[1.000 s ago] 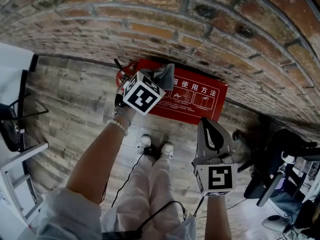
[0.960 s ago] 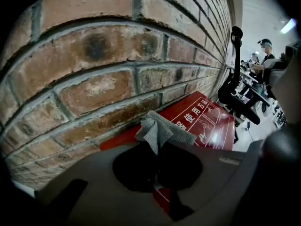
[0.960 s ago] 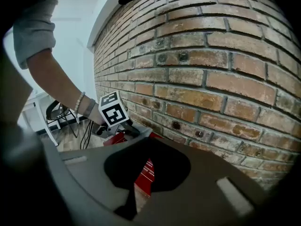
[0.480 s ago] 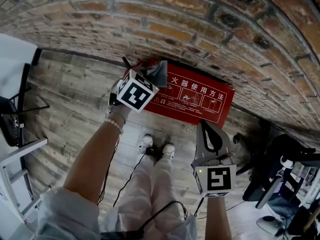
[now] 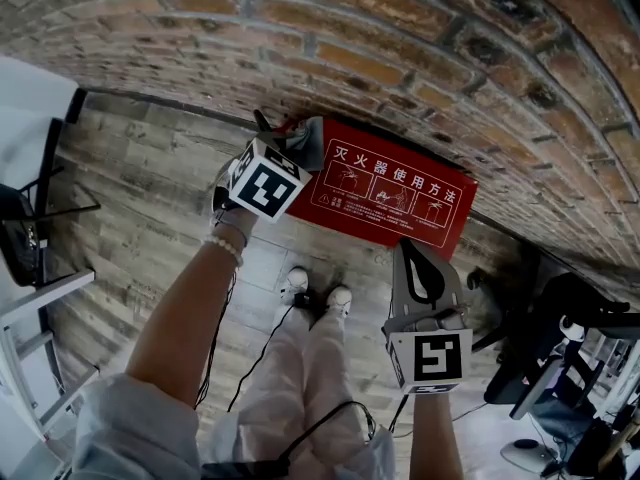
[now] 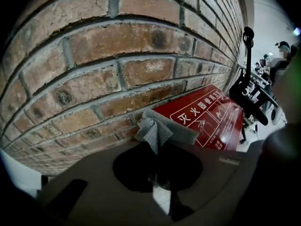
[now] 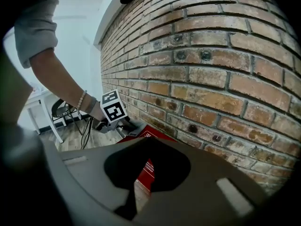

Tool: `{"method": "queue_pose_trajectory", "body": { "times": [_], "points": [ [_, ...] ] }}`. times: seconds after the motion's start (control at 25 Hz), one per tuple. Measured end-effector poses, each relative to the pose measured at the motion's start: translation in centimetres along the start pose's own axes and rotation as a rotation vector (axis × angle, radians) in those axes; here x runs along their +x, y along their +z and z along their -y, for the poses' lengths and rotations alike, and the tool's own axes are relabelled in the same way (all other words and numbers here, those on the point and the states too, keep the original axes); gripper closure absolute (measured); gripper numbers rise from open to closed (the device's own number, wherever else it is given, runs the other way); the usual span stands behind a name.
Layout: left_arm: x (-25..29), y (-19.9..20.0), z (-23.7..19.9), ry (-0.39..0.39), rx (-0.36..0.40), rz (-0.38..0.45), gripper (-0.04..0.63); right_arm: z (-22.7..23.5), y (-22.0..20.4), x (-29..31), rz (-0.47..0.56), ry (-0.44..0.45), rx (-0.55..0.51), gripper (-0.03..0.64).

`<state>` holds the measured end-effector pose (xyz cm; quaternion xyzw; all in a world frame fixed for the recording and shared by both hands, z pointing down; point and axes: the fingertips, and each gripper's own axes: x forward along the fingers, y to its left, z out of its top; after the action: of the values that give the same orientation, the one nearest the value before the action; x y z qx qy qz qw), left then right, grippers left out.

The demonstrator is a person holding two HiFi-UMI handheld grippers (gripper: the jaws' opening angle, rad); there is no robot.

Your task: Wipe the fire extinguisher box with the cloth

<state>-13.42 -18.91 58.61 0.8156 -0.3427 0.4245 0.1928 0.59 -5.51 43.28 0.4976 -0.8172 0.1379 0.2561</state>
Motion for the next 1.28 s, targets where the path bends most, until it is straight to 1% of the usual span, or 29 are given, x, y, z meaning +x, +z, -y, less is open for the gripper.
{"method": "queue_pose_trajectory", "body": {
  "times": [0.28, 0.36, 0.52, 0.64, 0.8, 0.96, 1.04, 1.2, 1.28],
  "points": [
    [-0.2, -0.6, -0.2, 0.0, -0.02, 0.012, 0.578, -0.3, -0.1, 0.2, -0.009, 0.003, 0.001, 0.607],
    [-0.5, -0.5, -0.3, 0.0, -0.033, 0.026, 0.578, -0.2, -0.1, 0.3, -0.01, 0.001, -0.002, 0.607],
    [-1.7, -0.3, -0.4, 0.0, -0.121, 0.087, 0.58, 0.2, 0.1, 0.1, -0.004, -0.006, -0.002, 0.608],
    [-3.0, -0.1, 0.2, -0.006, -0.147, 0.128, 0.581, 0.5, 0.2, -0.2, -0.001, -0.008, -0.005, 0.609],
    [-4.7, 0.2, 2.0, -0.023, -0.137, 0.172, 0.581, 1.4, 0.1, -0.8, 0.008, -0.023, -0.002, 0.607],
    [-6.3, 1.0, 4.5, -0.028, -0.054, 0.195, 0.581, 2.1, -0.4, -1.8, 0.006, -0.038, 0.01, 0.608],
    [-6.8, 1.6, 5.9, -0.047, -0.045, 0.21, 0.581, 2.5, -0.7, -2.3, 0.006, -0.047, 0.02, 0.609],
    [-7.2, 2.7, 9.1, -0.129, -0.101, 0.232, 0.581, 3.5, -1.7, -3.6, 0.003, -0.069, 0.037, 0.608],
    [-7.2, 3.5, 10.8, -0.165, -0.11, 0.241, 0.581, 4.1, -2.2, -4.3, 0.007, -0.083, 0.05, 0.608]
  ]
}}
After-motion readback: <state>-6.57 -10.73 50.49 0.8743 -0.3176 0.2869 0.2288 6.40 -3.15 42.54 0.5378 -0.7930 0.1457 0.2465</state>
